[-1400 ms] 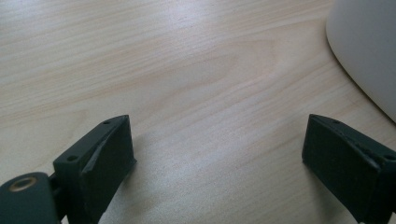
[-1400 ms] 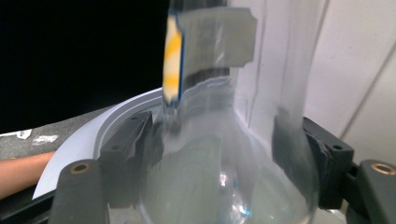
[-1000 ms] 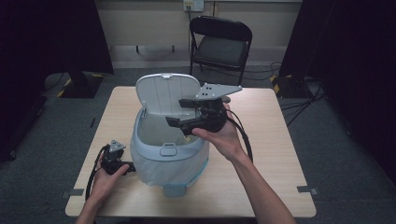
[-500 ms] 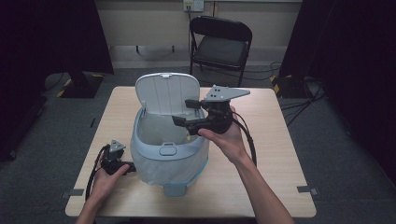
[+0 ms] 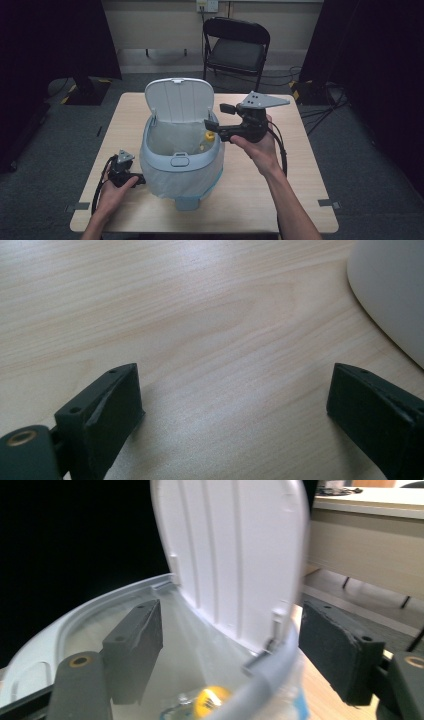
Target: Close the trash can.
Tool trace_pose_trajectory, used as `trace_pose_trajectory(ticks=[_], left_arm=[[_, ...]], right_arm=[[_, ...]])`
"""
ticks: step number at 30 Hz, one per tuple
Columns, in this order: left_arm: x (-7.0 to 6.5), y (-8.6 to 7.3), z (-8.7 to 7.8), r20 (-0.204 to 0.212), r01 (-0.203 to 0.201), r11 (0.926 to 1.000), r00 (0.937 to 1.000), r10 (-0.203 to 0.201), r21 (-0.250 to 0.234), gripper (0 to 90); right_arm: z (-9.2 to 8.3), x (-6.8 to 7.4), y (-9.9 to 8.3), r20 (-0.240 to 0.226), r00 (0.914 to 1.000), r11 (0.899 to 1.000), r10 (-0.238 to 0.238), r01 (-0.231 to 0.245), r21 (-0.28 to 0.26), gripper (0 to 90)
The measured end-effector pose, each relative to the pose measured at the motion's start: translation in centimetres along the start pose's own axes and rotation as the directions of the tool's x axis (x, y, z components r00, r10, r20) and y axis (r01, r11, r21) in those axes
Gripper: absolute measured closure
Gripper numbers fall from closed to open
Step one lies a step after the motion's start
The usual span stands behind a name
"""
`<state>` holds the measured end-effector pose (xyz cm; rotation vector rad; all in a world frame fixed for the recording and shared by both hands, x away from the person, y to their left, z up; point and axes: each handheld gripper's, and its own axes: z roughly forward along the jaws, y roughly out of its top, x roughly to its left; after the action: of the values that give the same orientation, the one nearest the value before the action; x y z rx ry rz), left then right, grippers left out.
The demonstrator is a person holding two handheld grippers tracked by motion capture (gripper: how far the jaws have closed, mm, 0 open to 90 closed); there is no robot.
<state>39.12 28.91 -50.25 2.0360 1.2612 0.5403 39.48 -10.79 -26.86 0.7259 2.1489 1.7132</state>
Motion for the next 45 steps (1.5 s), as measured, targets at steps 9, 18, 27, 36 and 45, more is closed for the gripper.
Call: trace_pose_trajectory(ticks=[9, 18, 27, 36, 45], left_arm=[[0.0, 0.0, 0.0, 0.0, -0.001, 1.0, 1.0, 0.001, 0.0, 7.0], [0.0, 0.0, 0.0, 0.004, 0.0, 1.0, 1.0, 0.0, 0.0, 6.7], [0.0, 0.0, 0.0, 0.0, 0.0, 1.0, 1.0, 0.0, 0.0, 6.9], [0.0, 0.0, 0.0, 0.0, 0.0, 1.0, 1.0, 0.0, -0.001, 7.0], [0.0, 0.0, 0.0, -0.001, 0.0, 1.0, 1.0, 0.0, 0.0, 7.0]], right_arm=[[-1.2, -2.3, -0.6, 0.041, 0.9968, 0.998, 0.069, -0.069, 0.0, 24.9], [-0.2, -4.8, -1.4, 0.1, 0.9896, 0.993, 0.103, -0.108, 0.04, 25.6], [1.6, -6.1, -0.4, 0.146, 0.9847, 0.993, 0.095, -0.105, 0.059, 20.2], [2.9, -8.0, 1.1, 0.189, 0.9766, 0.99, 0.102, -0.119, 0.08, 18.9], [4.5, -8.6, 3.1, 0.178, 0.98, 0.992, 0.088, -0.102, 0.07, 19.0]])
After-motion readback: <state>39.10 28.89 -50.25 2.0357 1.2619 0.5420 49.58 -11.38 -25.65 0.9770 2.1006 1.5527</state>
